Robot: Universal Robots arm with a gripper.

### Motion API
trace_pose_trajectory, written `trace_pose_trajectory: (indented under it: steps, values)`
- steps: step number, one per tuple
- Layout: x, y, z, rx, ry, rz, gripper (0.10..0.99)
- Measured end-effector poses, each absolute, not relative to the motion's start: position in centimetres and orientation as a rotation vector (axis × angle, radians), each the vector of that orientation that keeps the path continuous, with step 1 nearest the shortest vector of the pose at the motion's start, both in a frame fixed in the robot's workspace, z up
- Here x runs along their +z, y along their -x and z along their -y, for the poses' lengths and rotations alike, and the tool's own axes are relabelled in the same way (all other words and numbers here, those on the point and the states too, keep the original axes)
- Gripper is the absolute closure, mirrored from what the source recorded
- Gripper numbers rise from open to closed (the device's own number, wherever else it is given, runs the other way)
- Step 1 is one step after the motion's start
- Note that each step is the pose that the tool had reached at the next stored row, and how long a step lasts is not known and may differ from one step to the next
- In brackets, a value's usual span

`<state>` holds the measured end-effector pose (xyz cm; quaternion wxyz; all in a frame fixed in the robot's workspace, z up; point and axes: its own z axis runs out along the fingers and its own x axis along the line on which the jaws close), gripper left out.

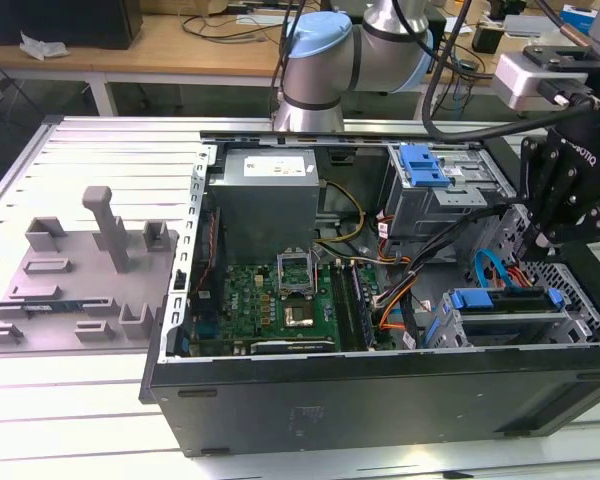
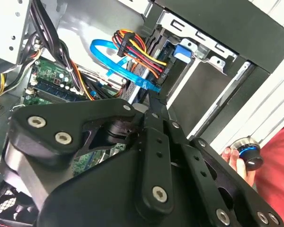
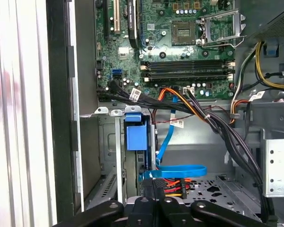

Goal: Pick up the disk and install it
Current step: 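Insert the second disk wire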

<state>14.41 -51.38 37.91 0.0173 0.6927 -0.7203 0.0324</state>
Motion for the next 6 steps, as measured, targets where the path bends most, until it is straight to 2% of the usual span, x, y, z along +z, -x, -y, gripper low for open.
trace_pose_trajectory:
  steps: [6]
  values:
    - [37.91,-14.41,51.37,0.104,-2.151,2.237,0.98]
